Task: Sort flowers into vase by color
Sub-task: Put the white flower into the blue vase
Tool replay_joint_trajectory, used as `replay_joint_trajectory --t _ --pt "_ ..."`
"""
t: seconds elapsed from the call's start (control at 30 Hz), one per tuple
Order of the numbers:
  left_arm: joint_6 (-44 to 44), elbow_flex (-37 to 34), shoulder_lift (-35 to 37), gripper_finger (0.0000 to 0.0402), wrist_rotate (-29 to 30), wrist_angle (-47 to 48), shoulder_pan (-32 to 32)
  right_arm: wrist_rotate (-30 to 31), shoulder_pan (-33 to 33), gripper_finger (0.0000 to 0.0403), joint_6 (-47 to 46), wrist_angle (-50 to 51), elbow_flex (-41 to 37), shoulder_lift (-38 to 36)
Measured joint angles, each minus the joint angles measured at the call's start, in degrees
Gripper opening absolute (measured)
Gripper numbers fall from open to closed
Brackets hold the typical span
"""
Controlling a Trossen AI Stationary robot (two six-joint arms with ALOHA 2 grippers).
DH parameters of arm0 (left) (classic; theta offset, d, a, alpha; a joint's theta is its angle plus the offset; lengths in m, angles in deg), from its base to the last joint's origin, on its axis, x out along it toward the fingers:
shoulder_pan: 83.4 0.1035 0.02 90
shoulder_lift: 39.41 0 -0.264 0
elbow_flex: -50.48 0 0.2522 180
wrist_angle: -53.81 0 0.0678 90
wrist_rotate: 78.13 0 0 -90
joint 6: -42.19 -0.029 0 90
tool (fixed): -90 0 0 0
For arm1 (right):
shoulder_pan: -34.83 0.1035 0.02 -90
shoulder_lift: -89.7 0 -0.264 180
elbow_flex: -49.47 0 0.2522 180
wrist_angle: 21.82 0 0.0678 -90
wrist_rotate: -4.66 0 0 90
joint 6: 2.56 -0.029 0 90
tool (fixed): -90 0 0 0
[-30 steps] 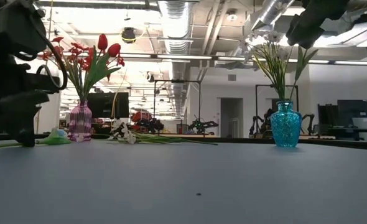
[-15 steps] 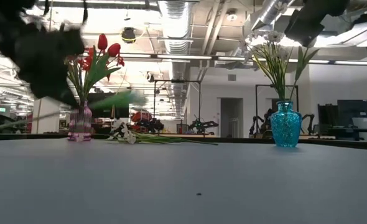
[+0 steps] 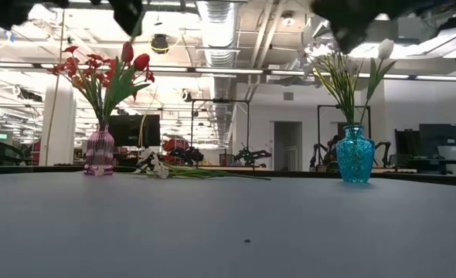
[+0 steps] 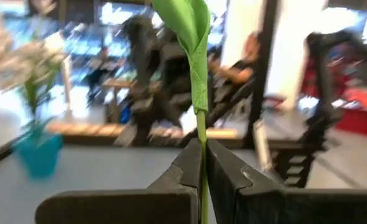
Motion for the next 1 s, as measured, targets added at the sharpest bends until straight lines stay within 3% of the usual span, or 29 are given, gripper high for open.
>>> replay_joint_trajectory --t 0.2,0.4,0.63,1.0 --pt "-0.4 2.5 -13.5 0.0 -5.9 -15.3 2.8 0.0 -1.1 0.0207 8.0 -18.1 1.9 12.9" --pt "-3.5 10.5 -23.3 0.0 -7.3 -17.6 3.5 0.0 -3.2 0.0207 9.0 -22.9 6.9 22.7" --pt "-6.8 16.5 -25.1 0.0 -8.1 -11.6 3.7 -1.3 -4.5 0.0207 10.3 -23.0 10.4 26.5" --pt "-5.9 16.8 -25.0 0.0 -2.5 -8.8 3.7 -1.6 -4.5 0.0199 16.0 -23.3 11.3 25.9"
